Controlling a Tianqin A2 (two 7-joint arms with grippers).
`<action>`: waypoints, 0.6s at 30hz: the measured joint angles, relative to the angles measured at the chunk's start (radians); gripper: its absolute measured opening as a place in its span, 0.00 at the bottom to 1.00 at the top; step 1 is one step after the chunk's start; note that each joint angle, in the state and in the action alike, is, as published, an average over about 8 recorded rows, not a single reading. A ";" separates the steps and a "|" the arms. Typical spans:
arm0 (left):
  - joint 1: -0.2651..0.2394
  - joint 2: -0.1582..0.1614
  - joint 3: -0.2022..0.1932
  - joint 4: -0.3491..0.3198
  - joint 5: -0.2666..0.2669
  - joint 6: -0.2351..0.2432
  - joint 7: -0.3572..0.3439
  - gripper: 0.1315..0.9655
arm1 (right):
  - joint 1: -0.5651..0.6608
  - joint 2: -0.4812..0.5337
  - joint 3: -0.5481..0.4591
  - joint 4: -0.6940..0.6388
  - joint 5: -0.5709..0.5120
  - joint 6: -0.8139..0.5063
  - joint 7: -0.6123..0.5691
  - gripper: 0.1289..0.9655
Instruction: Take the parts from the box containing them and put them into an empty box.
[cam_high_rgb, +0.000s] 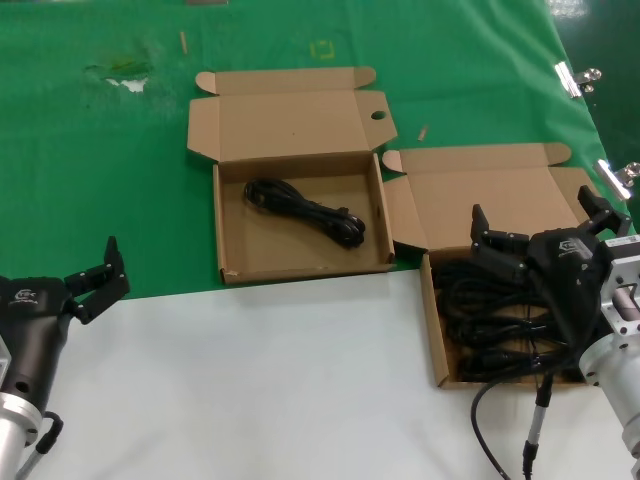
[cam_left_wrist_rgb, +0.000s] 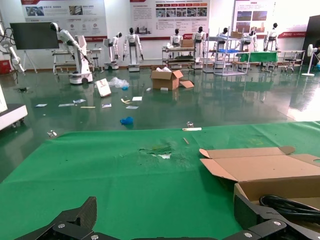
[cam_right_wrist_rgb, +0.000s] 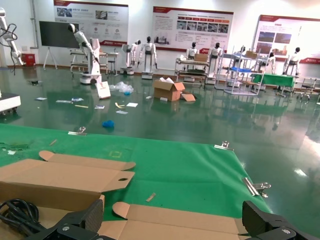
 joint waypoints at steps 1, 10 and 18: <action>0.000 0.000 0.000 0.000 0.000 0.000 0.000 1.00 | 0.000 0.000 0.000 0.000 0.000 0.000 0.000 1.00; 0.000 0.000 0.000 0.000 0.000 0.000 0.000 1.00 | 0.000 0.000 0.000 0.000 0.000 0.000 0.000 1.00; 0.000 0.000 0.000 0.000 0.000 0.000 0.000 1.00 | 0.000 0.000 0.000 0.000 0.000 0.000 0.000 1.00</action>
